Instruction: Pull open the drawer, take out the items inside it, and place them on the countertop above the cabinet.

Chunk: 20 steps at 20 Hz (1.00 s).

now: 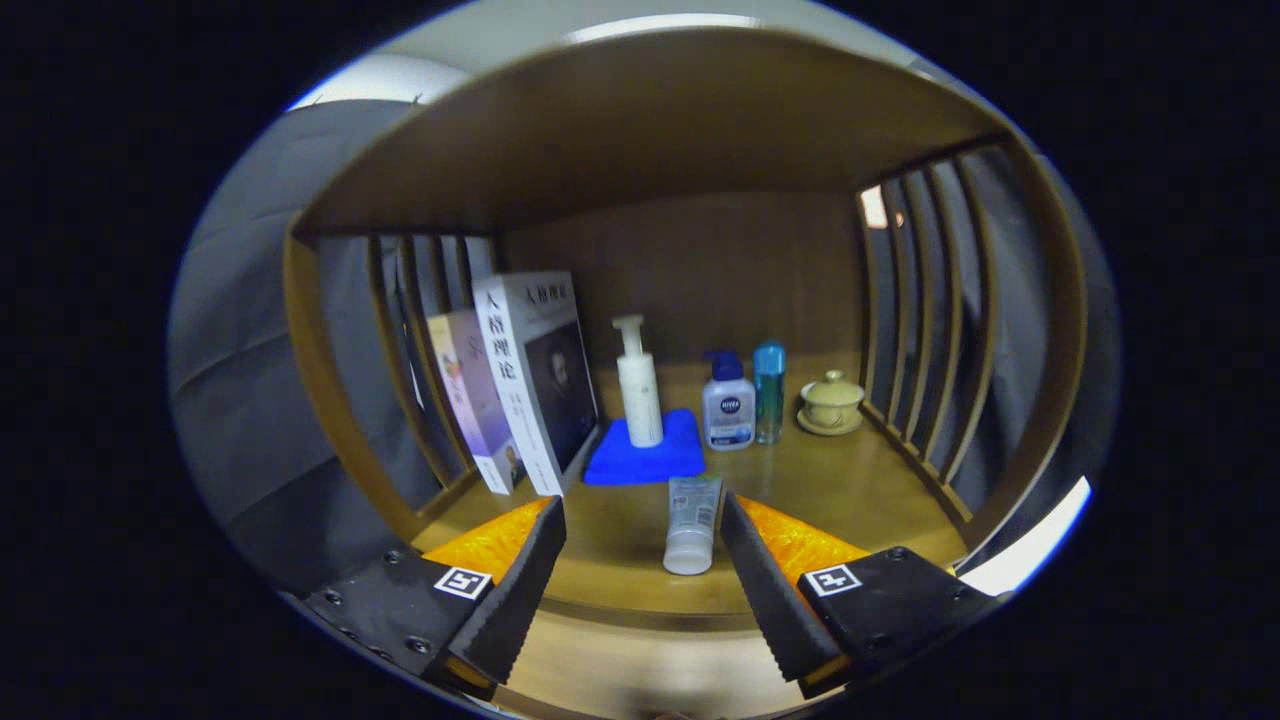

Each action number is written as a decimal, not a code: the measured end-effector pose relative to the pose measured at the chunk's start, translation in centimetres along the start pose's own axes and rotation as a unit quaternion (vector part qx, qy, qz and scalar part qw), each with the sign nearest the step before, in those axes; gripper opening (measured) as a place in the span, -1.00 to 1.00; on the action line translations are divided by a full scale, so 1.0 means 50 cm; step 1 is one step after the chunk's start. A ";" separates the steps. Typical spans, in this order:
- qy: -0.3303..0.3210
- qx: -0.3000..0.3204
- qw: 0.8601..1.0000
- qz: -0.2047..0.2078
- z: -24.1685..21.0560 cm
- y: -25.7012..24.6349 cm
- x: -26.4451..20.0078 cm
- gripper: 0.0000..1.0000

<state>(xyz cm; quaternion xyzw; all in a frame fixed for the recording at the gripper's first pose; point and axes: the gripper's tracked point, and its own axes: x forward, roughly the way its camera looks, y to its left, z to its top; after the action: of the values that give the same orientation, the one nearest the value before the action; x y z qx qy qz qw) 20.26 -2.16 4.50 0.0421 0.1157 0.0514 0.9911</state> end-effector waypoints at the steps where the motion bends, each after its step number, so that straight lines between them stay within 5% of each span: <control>1: -0.025 0.002 1.000 0.002 0.005 0.010 -0.035 0.96; 9: -0.164 -0.061 0.984 -0.029 -0.068 0.050 -0.276 0.95; 15: -0.184 -0.032 0.981 -0.059 -0.164 0.024 -0.373 0.95; 20: -0.134 0.006 0.982 -0.135 -0.304 -0.055 -0.398 0.96</control>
<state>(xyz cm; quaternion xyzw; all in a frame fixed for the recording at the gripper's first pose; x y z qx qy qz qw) -2.28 -6.00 -6.02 0.0389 -0.0135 -0.0897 0.9951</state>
